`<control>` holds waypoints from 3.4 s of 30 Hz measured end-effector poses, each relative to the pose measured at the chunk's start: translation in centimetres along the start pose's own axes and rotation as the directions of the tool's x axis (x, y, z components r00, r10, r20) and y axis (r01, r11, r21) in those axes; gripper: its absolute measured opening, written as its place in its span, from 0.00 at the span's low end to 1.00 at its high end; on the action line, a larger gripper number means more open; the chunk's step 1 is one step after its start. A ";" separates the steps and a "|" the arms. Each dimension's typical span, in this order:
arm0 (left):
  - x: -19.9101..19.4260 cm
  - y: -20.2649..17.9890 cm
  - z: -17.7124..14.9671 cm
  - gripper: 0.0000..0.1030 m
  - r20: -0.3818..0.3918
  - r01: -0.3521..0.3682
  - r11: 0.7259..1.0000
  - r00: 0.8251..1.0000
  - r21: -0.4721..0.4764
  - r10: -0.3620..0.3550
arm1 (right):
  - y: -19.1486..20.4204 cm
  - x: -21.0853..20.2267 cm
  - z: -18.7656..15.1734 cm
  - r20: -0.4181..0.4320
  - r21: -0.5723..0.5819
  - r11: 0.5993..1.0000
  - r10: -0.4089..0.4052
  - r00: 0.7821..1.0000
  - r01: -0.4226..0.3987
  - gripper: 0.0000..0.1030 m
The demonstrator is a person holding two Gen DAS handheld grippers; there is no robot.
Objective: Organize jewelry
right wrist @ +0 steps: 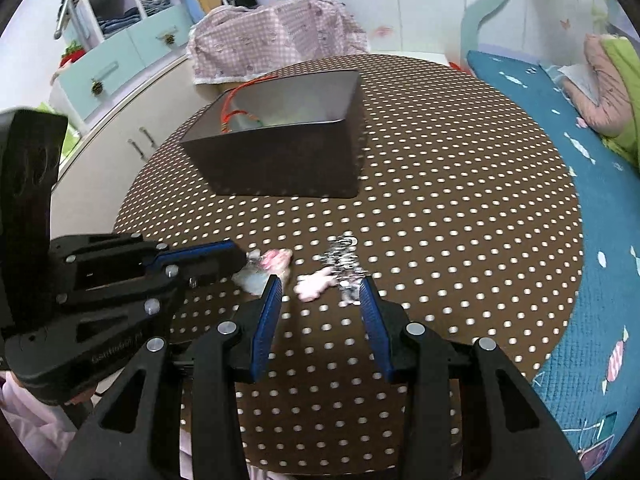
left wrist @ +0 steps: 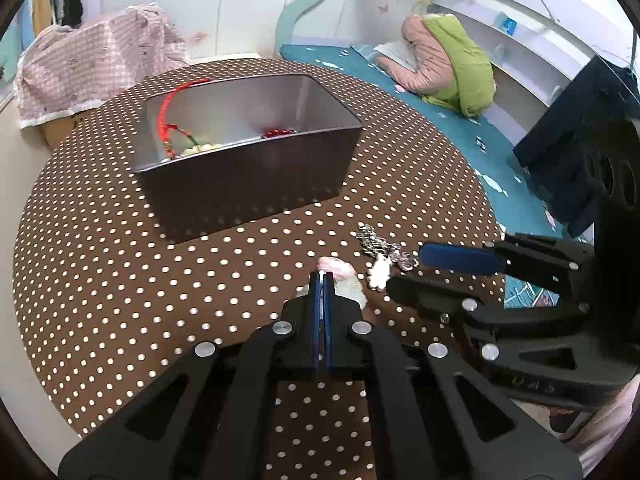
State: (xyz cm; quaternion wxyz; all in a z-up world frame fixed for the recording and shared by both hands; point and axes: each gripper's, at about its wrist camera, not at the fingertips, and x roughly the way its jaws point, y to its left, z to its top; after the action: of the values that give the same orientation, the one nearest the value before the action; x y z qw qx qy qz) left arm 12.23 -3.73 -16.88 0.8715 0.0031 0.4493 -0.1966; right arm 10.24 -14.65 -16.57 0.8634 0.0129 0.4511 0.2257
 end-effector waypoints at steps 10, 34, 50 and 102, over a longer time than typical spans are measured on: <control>-1.3 1.4 -0.2 0.02 0.017 0.015 0.999 1.000 -0.028 -0.014 | 0.7 2.0 0.3 -0.041 -0.009 0.997 -0.076 0.996 0.075 0.32; 1.0 0.3 0.5 0.03 -0.046 0.000 1.000 0.999 0.014 0.000 | -1.0 0.7 0.1 0.014 0.006 0.997 -0.074 0.997 0.074 0.14; -3.5 2.5 2.8 0.00 0.090 -0.020 1.000 0.996 0.000 0.020 | 0.5 -3.6 5.0 0.176 -0.063 0.997 -0.041 0.984 0.053 0.14; -4.8 2.7 5.9 0.30 0.136 -0.119 0.993 0.983 -0.008 0.119 | -0.2 -1.4 8.7 0.176 -0.075 0.997 -0.014 0.984 0.027 0.29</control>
State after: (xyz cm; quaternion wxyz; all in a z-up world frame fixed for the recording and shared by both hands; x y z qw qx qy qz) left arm 15.33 -0.69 -10.05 0.9104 0.0165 0.3876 -0.1438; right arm 16.42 -13.81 -10.36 0.9019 -0.0052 0.3643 0.2319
